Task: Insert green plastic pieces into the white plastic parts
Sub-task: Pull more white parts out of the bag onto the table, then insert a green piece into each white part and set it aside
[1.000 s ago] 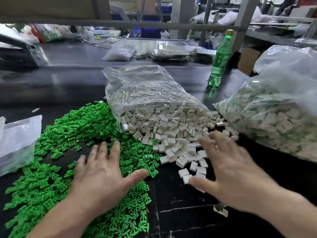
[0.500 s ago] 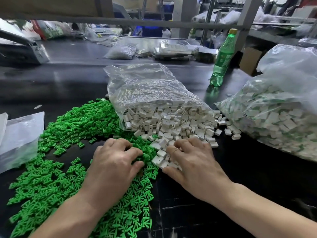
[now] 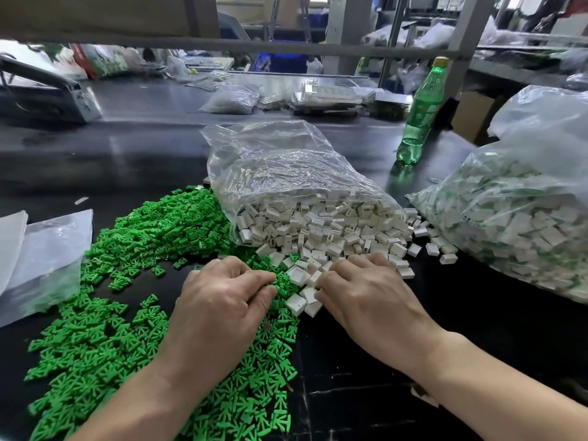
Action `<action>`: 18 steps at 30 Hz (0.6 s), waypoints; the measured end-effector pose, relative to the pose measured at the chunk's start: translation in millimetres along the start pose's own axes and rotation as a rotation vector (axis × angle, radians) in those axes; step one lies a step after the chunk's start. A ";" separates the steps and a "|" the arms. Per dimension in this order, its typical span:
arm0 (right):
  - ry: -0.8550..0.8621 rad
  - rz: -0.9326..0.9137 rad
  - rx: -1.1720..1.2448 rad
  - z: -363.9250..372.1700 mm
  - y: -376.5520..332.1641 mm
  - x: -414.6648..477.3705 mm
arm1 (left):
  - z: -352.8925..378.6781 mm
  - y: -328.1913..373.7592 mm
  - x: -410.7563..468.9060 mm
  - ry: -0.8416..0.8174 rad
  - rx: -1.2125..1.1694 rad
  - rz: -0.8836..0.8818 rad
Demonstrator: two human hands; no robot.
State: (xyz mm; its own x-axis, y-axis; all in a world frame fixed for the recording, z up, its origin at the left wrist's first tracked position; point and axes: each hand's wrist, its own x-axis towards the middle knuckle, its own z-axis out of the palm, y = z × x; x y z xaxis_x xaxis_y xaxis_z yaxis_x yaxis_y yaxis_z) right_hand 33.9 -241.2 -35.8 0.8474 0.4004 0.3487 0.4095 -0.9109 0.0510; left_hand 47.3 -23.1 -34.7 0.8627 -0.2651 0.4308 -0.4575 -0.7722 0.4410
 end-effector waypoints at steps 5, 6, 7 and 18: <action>0.111 0.304 0.528 -14.0 -7.3 6.7 | -5.2 3.6 -0.1 0.027 -0.151 -0.072; 0.083 0.397 0.716 -18.0 -8.9 8.3 | -5.6 3.8 0.1 0.028 -0.175 -0.087; 0.046 0.460 0.891 -21.6 -11.7 9.6 | -5.7 4.6 0.5 0.028 -0.203 -0.101; -0.092 0.598 1.858 -6.2 -26.4 6.0 | -4.6 15.4 -7.8 0.003 -0.830 -0.282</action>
State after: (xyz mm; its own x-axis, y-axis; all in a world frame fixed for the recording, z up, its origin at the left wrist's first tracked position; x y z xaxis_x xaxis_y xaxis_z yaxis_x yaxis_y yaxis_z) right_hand 26.1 -215.4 -29.2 0.9767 0.1892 -0.1013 -0.1534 0.2857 -0.9459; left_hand 32.6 -30.2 -27.7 0.9672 -0.1255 0.2208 -0.2374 -0.1386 0.9615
